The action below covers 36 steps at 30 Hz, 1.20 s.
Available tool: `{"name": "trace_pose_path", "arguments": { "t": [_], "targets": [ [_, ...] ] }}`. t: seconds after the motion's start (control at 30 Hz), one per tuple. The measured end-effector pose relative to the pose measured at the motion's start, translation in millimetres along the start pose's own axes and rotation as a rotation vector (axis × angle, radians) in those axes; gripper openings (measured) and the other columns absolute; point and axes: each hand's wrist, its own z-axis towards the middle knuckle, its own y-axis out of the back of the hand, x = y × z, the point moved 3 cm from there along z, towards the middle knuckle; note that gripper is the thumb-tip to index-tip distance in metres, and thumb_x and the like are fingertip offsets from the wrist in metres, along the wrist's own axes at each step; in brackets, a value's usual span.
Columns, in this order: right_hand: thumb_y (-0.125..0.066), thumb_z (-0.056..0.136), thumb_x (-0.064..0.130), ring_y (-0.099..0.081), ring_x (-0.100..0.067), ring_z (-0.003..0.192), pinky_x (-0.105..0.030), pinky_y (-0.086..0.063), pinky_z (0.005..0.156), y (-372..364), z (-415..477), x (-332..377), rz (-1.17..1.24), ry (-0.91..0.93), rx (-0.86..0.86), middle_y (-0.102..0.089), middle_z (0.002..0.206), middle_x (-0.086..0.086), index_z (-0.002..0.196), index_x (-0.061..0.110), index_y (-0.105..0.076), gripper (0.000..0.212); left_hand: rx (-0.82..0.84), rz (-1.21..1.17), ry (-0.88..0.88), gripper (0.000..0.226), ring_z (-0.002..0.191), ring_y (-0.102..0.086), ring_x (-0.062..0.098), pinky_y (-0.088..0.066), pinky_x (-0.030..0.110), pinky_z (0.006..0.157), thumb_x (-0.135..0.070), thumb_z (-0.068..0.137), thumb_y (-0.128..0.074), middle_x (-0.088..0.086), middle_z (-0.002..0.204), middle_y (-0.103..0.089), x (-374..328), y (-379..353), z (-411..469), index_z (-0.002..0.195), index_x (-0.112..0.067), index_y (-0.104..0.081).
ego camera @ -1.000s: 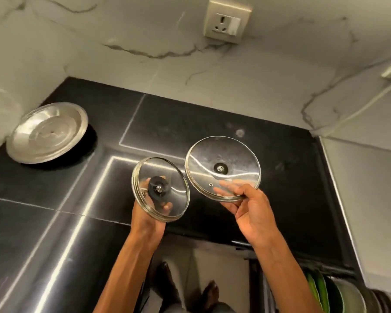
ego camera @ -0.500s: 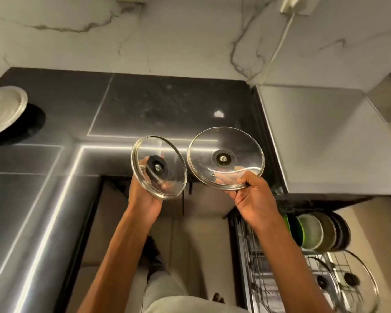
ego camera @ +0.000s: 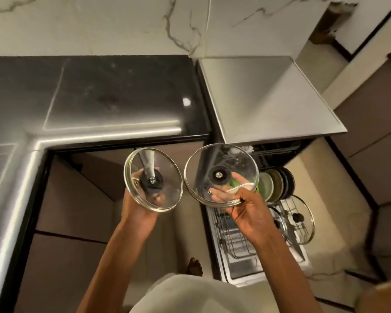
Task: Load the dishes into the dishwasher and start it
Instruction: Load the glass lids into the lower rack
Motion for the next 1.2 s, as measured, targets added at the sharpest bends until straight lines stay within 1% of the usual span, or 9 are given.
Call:
{"name": "trace_pose_path", "arguments": {
  "t": [0.17, 0.27, 0.4, 0.7, 0.77, 0.87, 1.0, 1.1, 1.2],
  "targets": [
    [-0.032, 0.082, -0.019, -0.065, -0.048, 0.113, -0.038, -0.063, 0.072, 26.2, -27.2, -3.6, -0.069, 0.047, -0.116, -0.062, 0.13, -0.029, 0.141, 0.018, -0.05, 0.072, -0.098, -0.043, 0.159, 0.021, 0.056, -0.053, 0.012, -0.041, 0.023, 0.048, -0.028, 0.097, -0.051, -0.001, 0.086, -0.067, 33.0, 2.7, -11.8, 0.106, -0.014, -0.063],
    [-0.038, 0.079, -0.02, -0.063, -0.048, 0.115, -0.044, -0.058, 0.086, 41.5, -37.9, -9.0, -0.124, 0.065, -0.189, -0.063, 0.13, -0.027, 0.134, 0.015, -0.057, 0.068, -0.176, -0.006, 0.204, 0.026, 0.056, -0.052, 0.012, -0.042, 0.02, 0.043, -0.025, 0.099, -0.051, -0.001, 0.082, -0.069, 50.5, 8.1, -22.8, 0.119, -0.012, -0.059],
    [-0.043, 0.087, -0.016, -0.066, -0.043, 0.113, -0.049, -0.059, 0.087, 53.0, -51.5, -11.7, -0.143, 0.09, -0.264, -0.07, 0.119, -0.021, 0.124, 0.017, -0.065, 0.054, -0.203, -0.036, 0.253, 0.02, 0.054, -0.05, 0.013, -0.04, 0.02, 0.038, -0.022, 0.102, -0.048, 0.002, 0.071, -0.065, 66.8, 2.0, -42.7, 0.1, -0.012, -0.065],
    [-0.046, 0.101, 0.0, -0.055, -0.026, 0.073, -0.036, -0.06, 0.062, 84.9, -65.1, 13.6, -0.202, 0.141, -0.364, -0.052, 0.087, -0.014, 0.13, 0.013, -0.06, 0.035, -0.224, 0.063, 0.224, 0.027, 0.054, -0.059, 0.011, -0.048, 0.022, 0.047, -0.028, 0.103, -0.049, 0.001, 0.073, -0.067, 93.4, -26.4, -53.9, 0.087, -0.017, -0.068],
    [-0.047, 0.101, 0.0, -0.061, -0.018, 0.062, -0.034, -0.058, 0.061, 105.1, -68.6, 32.3, -0.309, 0.169, -0.409, -0.055, 0.076, -0.009, 0.126, 0.014, -0.06, 0.031, -0.229, 0.154, 0.202, 0.026, 0.061, -0.066, 0.009, -0.053, 0.025, 0.06, -0.032, 0.103, -0.049, -0.003, 0.076, -0.072, 108.8, -35.4, -55.0, 0.094, -0.017, -0.07],
    [-0.051, 0.096, -0.003, -0.065, -0.03, 0.08, -0.047, -0.051, 0.079, 148.8, -64.6, 61.3, -0.508, 0.201, -0.478, -0.068, 0.091, -0.019, 0.127, 0.014, -0.062, 0.037, -0.24, 0.264, 0.155, 0.025, 0.058, -0.062, 0.005, -0.048, 0.021, 0.055, -0.027, 0.105, -0.046, -0.009, 0.067, -0.071, 139.3, -47.6, -56.2, 0.093, -0.02, -0.067],
    [-0.056, 0.095, 0.015, -0.065, -0.028, 0.076, -0.046, -0.054, 0.07, 231.4, -43.8, 93.1, -0.878, 0.237, -0.614, -0.074, 0.09, -0.018, 0.104, 0.031, -0.071, 0.024, -0.328, 0.332, 0.153, 0.033, 0.061, -0.065, 0.011, -0.051, 0.027, 0.059, -0.016, 0.103, -0.042, -0.005, 0.064, -0.071, 205.3, -61.8, -58.1, 0.081, -0.019, -0.066],
    [-0.053, 0.102, 0.033, -0.069, -0.025, 0.07, -0.05, -0.061, 0.068, 318.3, -5.1, 100.4, -1.183, 0.213, -0.656, -0.072, 0.079, -0.007, 0.096, 0.027, -0.065, 0.014, -0.414, 0.311, 0.18, 0.021, 0.074, -0.066, 0.02, -0.052, 0.033, 0.067, -0.028, 0.096, -0.049, -0.002, 0.075, -0.074, 275.1, -60.4, -50.2, 0.089, -0.021, -0.068],
    [-0.054, 0.099, 0.025, -0.067, -0.03, 0.073, -0.055, -0.058, 0.069, 399.8, 45.2, 90.5, -1.364, 0.098, -0.636, -0.069, 0.077, -0.007, 0.1, 0.015, -0.061, 0.012, -0.503, 0.27, 0.239, 0.019, 0.079, -0.065, 0.02, -0.054, 0.034, 0.069, -0.03, 0.086, -0.051, 0.002, 0.084, -0.071, 351.7, -55.8, -35.9, 0.089, -0.02, -0.066]
  ]
}}
